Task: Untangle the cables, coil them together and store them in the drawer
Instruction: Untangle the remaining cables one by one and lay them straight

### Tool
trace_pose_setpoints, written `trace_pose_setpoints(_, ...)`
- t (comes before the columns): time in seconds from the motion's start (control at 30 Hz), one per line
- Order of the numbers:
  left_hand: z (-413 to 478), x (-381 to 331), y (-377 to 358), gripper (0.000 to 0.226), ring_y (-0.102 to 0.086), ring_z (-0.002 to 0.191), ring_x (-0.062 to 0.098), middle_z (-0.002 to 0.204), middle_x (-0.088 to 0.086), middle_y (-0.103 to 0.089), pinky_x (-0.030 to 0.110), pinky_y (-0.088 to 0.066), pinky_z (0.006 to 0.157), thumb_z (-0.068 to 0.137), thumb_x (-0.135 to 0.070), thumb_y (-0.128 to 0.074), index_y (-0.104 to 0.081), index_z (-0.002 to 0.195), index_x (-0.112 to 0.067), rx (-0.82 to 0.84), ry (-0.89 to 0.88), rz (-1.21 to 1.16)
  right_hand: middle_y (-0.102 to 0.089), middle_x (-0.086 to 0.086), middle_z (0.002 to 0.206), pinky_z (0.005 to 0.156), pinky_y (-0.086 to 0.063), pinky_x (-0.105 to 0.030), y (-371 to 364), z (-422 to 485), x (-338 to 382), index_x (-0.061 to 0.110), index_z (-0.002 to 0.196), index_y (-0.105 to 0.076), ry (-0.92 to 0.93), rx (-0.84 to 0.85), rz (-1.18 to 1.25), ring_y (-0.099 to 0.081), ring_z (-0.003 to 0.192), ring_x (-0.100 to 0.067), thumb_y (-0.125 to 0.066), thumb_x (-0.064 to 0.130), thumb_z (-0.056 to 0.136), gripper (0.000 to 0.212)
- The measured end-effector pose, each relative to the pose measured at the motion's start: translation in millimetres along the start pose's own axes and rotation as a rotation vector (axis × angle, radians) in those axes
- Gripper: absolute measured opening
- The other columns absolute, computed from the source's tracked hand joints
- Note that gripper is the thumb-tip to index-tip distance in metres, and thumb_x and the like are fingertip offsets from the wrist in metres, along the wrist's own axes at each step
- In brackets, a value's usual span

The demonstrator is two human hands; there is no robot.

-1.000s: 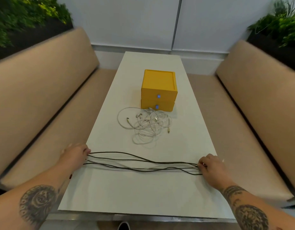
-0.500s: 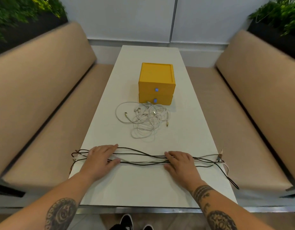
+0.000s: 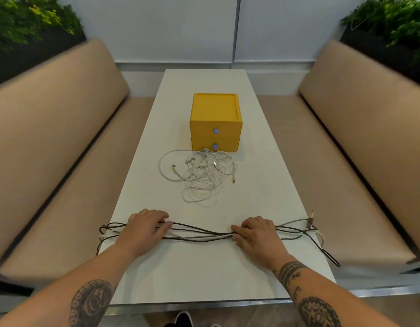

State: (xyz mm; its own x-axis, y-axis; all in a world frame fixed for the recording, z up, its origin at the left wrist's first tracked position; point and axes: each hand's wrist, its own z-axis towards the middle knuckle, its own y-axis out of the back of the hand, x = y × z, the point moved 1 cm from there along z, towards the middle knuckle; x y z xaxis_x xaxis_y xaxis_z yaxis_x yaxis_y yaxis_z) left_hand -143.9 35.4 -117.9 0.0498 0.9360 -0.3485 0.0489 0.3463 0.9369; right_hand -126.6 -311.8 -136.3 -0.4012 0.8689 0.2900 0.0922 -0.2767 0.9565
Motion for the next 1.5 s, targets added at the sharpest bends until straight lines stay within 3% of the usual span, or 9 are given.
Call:
trace_pose_setpoints(0.17,21,-15,-1,0.019,-0.051,0.098,0.012,0.1,-0.019,-0.061,0.036,-0.039,0.088,0.101,-0.044,-0.039,-0.058,0.098,-0.04,0.063,0.028,0.0,-0.061,0.015,0.103,0.095,-0.031,-0.036,10,10,7,0.039,0.116,-0.068,-0.092,0.044,0.053,-0.05,0.102,-0.015,-0.026,0.057,0.096,0.05)
trace_pose_setpoints(0.3,44,-18,-5,0.022,-0.051,0.108,0.015,0.113,-0.014,-0.059,0.034,-0.04,0.089,0.1,-0.038,-0.046,-0.064,0.111,-0.033,0.046,0.084,-0.053,-0.061,0.012,0.105,0.095,-0.031,-0.036,14,30,15,0.035,0.106,-0.069,-0.149,0.107,0.051,-0.052,0.103,-0.015,-0.036,0.044,0.103,0.034)
trace_pose_setpoints(0.57,86,-26,14,0.018,-0.054,0.1,0.011,0.113,-0.007,-0.055,0.023,-0.038,0.082,0.099,-0.029,-0.056,-0.068,0.111,-0.023,0.01,0.154,-0.289,-0.068,0.012,0.102,0.088,-0.044,-0.038,25,92,50,0.034,0.104,-0.073,-0.087,-0.092,0.19,-0.063,0.098,-0.013,-0.039,0.055,0.091,0.043)
trace_pose_setpoints(0.73,113,-13,29,0.017,-0.053,0.095,0.011,0.111,-0.004,-0.059,0.025,-0.038,0.075,0.099,-0.03,-0.056,-0.068,0.106,-0.022,-0.013,0.136,-0.29,-0.066,0.008,0.109,0.087,-0.048,-0.04,30,129,80,0.03,0.11,-0.073,-0.054,-0.133,0.2,-0.064,0.1,-0.018,-0.057,0.043,0.092,0.027)
trace_pose_setpoints(0.9,139,-1,26,0.023,-0.058,0.109,0.02,0.123,0.004,-0.062,0.03,-0.046,0.087,0.098,-0.027,-0.057,-0.068,0.116,-0.017,-0.003,0.107,-0.271,-0.061,0.004,0.117,0.083,-0.045,-0.04,22,148,97,0.028,0.12,-0.068,-0.013,-0.096,0.086,-0.061,0.105,-0.022,-0.057,0.038,0.094,0.03)
trace_pose_setpoints(1.03,151,9,13,0.04,-0.047,0.127,0.027,0.14,0.006,-0.051,0.037,-0.043,0.101,0.099,-0.028,-0.055,-0.056,0.136,-0.016,0.082,0.101,-0.134,-0.065,0.001,0.111,0.078,-0.046,-0.04,14,149,109,0.027,0.121,-0.067,0.004,-0.103,0.015,-0.062,0.101,-0.024,-0.056,0.039,0.093,0.031)
trace_pose_setpoints(1.2,154,14,5,0.017,-0.05,0.11,0.027,0.11,0.003,-0.057,0.037,-0.047,0.086,0.098,-0.026,-0.056,-0.066,0.108,-0.017,0.089,0.043,-0.039,-0.068,0.006,0.097,0.07,-0.046,-0.037,6,146,113,0.031,0.112,-0.068,0.02,-0.134,-0.059,-0.063,0.091,-0.022,-0.061,0.039,0.087,0.027)
trace_pose_setpoints(1.37,170,-2,35,0.012,-0.053,0.095,0.017,0.092,-0.005,-0.059,0.03,-0.045,0.075,0.096,-0.027,-0.061,-0.072,0.095,-0.022,0.012,-0.037,-0.129,-0.066,0.004,0.109,0.079,-0.043,-0.039,12,152,111,0.031,0.119,-0.064,-0.013,-0.119,-0.034,-0.059,0.103,-0.024,-0.053,0.04,0.093,0.03)
trace_pose_setpoints(1.5,188,-23,86,0.01,-0.055,0.093,0.018,0.087,-0.006,-0.058,0.033,-0.049,0.078,0.093,-0.022,-0.065,-0.075,0.089,-0.023,-0.111,-0.035,-0.251,-0.064,0.005,0.113,0.091,-0.041,-0.034,34,175,104,0.027,0.123,-0.064,-0.124,-0.16,0.175,-0.055,0.109,-0.018,-0.054,0.037,0.097,0.029)
